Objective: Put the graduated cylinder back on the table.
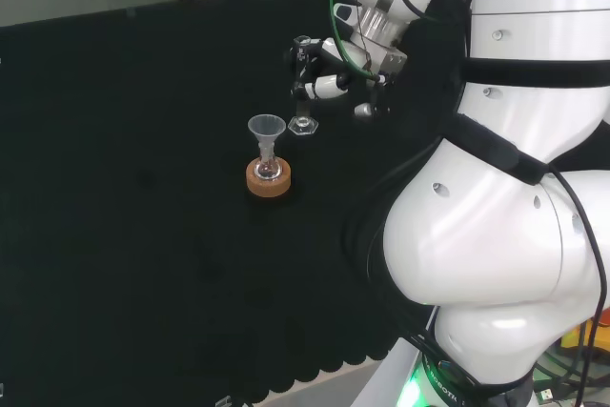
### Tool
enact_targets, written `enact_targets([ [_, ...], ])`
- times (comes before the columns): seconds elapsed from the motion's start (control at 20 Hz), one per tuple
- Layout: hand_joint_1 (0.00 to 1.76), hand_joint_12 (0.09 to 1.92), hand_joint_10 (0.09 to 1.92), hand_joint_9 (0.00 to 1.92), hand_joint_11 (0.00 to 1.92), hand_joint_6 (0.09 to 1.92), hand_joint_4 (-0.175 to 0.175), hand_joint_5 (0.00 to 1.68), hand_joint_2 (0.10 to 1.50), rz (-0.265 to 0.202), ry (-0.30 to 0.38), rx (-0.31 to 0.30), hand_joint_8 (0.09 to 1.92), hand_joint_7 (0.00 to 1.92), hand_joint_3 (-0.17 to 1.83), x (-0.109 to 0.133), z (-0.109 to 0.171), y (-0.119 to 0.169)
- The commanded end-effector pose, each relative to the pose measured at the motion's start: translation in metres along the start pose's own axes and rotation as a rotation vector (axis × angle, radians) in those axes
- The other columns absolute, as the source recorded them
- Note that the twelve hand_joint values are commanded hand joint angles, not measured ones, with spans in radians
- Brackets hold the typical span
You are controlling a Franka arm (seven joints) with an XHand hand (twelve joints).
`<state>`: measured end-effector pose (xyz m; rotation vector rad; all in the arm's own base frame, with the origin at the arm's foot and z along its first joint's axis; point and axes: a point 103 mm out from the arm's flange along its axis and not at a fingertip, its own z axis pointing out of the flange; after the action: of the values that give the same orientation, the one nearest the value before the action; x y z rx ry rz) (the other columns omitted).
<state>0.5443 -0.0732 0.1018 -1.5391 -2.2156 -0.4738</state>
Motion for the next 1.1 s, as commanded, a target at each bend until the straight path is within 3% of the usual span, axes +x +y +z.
enact_targets([
  [0.05,0.84,1.29,0.09,0.90,0.45,0.45,-0.067,0.38,0.95,0.015,-0.007,-0.007,0.68,0.41,-0.17,0.004,-0.020,-0.003],
  [0.7,0.77,1.35,0.09,0.78,0.32,0.31,-0.073,0.37,0.93,0.106,-0.093,-0.060,0.71,0.28,-0.17,0.014,-0.079,-0.037],
  [1.1,0.75,1.35,0.09,0.76,0.29,0.29,-0.074,0.37,0.93,0.137,-0.161,-0.114,0.71,0.26,-0.17,0.040,-0.127,-0.067],
])
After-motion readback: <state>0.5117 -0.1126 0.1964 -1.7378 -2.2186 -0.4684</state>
